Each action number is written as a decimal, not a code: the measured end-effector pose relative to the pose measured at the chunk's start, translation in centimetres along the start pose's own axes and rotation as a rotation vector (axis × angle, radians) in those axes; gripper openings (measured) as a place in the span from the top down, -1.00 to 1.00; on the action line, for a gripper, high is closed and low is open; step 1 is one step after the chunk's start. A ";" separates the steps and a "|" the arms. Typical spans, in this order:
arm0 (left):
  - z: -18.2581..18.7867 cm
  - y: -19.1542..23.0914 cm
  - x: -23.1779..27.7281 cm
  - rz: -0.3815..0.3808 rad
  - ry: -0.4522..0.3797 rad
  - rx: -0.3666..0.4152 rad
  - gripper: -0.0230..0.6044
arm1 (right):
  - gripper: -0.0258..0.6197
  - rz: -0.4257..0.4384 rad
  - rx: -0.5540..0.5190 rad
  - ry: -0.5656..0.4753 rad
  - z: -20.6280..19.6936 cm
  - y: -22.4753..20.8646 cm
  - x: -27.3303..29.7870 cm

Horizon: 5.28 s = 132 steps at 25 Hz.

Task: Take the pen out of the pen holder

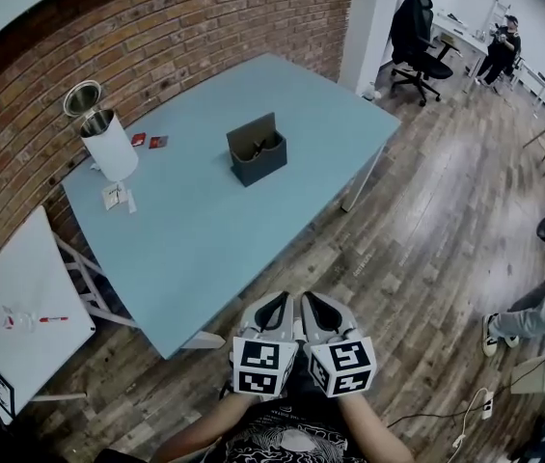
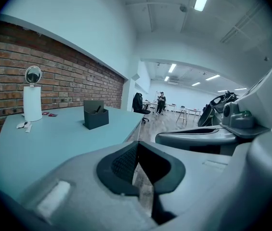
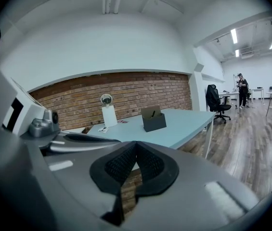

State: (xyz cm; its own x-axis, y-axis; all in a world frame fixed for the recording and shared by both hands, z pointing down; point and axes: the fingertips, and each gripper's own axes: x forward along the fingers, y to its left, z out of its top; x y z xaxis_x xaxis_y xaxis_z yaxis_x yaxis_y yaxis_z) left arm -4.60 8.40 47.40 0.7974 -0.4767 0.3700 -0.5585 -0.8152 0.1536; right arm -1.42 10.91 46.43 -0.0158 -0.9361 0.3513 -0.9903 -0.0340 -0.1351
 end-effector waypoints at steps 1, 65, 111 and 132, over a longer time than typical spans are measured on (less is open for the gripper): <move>0.2 0.4 0.2 0.006 -0.002 0.003 0.91 | 0.90 0.005 -0.004 -0.001 0.1 0.0 0.5; 10.6 20.0 21.1 0.400 -0.021 -0.127 0.91 | 0.73 0.358 -0.148 0.019 12.7 -9.2 33.6; 11.1 20.5 20.5 0.411 -0.045 -0.109 0.91 | 0.76 0.386 -0.150 -0.088 16.7 -8.8 35.0; 11.7 17.9 19.1 0.382 -0.074 -0.073 0.91 | 0.76 0.350 -0.131 -0.176 17.9 -9.7 29.2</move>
State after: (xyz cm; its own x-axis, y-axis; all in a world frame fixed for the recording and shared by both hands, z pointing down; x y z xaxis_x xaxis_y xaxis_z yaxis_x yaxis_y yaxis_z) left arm 3.31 -19.12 46.51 0.5418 -0.7659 0.3461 -0.8309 -0.5502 0.0831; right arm 10.15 -22.32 41.44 -0.3421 -0.9292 0.1399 -0.9387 0.3313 -0.0951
